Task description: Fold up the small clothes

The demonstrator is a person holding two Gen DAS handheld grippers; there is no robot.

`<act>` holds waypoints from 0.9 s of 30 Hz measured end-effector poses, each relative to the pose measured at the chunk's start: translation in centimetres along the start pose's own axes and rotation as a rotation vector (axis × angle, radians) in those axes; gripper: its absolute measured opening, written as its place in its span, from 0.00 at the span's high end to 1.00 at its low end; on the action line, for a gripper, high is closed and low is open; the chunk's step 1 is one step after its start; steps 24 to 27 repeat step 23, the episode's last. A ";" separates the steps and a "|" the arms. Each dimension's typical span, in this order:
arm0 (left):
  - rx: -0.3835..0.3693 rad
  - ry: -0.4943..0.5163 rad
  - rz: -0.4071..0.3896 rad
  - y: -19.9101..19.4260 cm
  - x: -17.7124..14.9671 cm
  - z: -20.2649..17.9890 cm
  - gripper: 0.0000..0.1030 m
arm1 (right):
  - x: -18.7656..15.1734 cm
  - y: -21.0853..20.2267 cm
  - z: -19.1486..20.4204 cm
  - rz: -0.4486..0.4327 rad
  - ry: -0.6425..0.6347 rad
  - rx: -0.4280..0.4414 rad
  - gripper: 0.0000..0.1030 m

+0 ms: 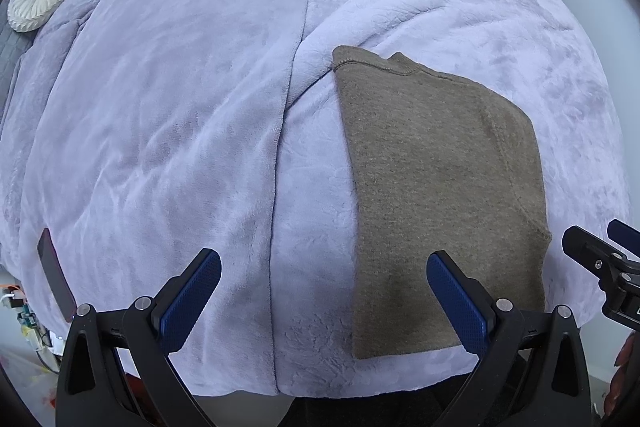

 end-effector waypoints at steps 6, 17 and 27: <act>0.007 -0.011 -0.004 0.1 0.2 0.4 0.00 | -0.1 0.1 0.2 0.005 0.002 -0.002 0.00; -0.017 0.012 -0.015 0.0 0.4 -0.2 0.00 | -0.3 0.4 0.2 0.012 0.011 -0.005 0.00; -0.023 0.022 -0.004 0.2 0.3 -0.5 0.00 | -0.1 0.5 0.1 0.015 0.013 -0.007 0.00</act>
Point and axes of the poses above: each gripper's, at about its wrist camera, not at the fingertips, and y roughly the way its jaws point, z to its left, x to its top, the point moved 8 cm from there along y, roughly the way its jaws point, and after that the axes turned 11 degrees about -z, right-handed, at the moved point
